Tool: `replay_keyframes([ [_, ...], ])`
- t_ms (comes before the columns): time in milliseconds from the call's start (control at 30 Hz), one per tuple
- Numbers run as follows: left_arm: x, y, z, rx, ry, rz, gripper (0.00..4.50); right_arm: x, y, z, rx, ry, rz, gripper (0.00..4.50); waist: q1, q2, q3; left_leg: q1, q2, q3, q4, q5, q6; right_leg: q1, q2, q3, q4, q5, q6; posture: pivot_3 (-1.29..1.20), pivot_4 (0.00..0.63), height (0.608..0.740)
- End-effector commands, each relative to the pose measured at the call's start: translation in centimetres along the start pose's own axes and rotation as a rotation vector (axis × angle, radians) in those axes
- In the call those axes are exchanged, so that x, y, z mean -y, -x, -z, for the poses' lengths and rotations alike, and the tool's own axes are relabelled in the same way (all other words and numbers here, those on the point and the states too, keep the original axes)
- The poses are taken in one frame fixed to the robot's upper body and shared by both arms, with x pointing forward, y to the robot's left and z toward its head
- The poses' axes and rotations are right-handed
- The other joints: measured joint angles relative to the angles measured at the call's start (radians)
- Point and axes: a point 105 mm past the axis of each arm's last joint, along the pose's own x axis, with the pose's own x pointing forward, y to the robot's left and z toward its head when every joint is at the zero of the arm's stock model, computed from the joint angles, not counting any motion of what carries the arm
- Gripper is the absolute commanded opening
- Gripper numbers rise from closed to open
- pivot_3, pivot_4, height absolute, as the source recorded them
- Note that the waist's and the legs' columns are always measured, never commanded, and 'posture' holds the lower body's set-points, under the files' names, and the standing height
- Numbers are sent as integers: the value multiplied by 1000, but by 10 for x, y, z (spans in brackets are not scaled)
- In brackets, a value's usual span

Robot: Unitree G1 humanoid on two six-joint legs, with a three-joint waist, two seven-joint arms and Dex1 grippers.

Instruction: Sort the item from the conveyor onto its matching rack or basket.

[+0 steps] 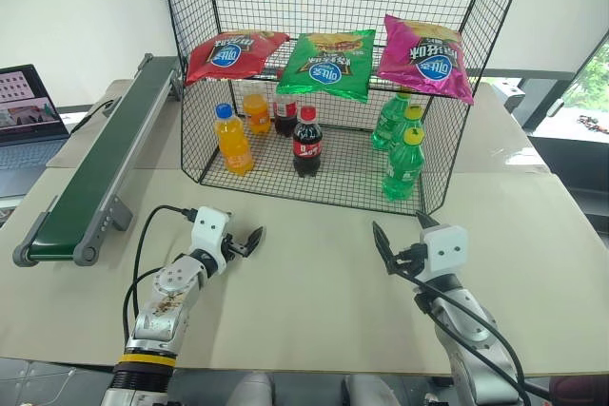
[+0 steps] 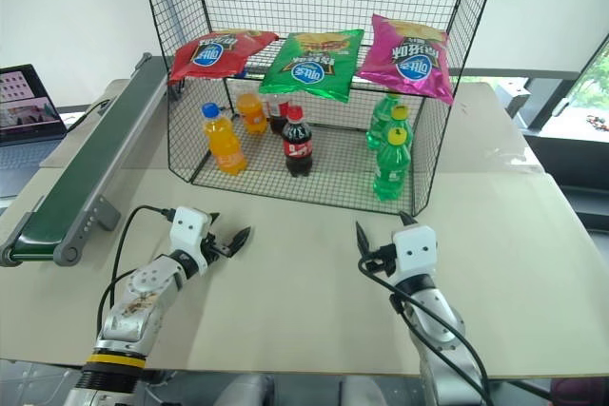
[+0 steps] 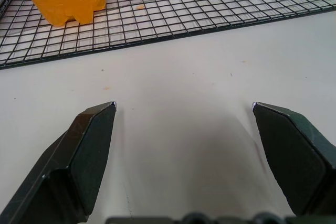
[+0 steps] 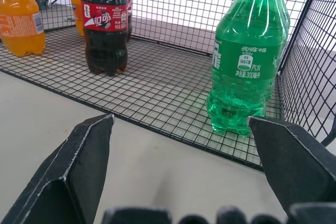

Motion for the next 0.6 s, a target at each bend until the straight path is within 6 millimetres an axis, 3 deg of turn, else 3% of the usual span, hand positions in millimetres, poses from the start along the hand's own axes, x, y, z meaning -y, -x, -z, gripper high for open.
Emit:
replay_keyframes([
  [33,0,0,-12,48,-31,15,4410,2,1,-11,50,15,3,4500,0,0,0,0,0,0,0,0,0,0,0,0,0,0,0,0,150,738],
  [600,2,-3,-16,83,6,26,4410,2,-2,-16,65,22,-2,4500,0,1,-1,0,0,0,0,0,0,0,0,0,0,0,0,0,150,738],
])
